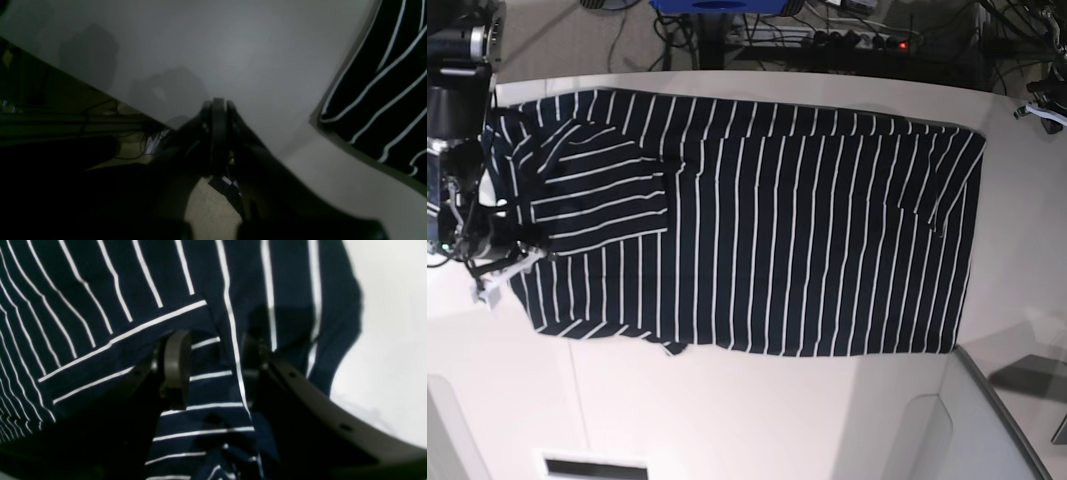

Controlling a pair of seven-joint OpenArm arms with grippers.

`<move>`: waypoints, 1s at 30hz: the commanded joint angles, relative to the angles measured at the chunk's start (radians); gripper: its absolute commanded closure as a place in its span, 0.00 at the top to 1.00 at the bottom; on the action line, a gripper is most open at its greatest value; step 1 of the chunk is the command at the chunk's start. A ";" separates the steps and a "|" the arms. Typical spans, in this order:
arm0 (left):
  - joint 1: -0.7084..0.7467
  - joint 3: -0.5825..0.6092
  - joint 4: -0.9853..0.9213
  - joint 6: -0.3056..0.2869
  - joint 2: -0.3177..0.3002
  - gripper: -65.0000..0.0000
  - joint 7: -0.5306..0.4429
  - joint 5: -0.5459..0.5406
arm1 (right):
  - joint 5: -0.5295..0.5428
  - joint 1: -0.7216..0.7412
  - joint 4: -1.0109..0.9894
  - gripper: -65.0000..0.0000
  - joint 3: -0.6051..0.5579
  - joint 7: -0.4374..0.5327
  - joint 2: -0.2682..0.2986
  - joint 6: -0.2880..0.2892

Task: Layout the t-shirt on the table in an organized manner, then fold the t-shirt properly
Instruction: 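Pull the shirt side outward with the right gripper to smooth it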

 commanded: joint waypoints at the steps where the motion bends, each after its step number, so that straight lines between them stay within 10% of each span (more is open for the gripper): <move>1: 0.004 -0.008 0.017 0.002 -0.023 0.00 -0.021 -0.007 | 0.005 0.027 -0.010 0.37 0.003 0.018 0.017 0.009; 30: -0.004 -0.008 0.009 0.002 -0.023 0.00 -0.021 -0.007 | 0.006 0.027 -0.050 0.31 0.004 0.035 -0.026 0.013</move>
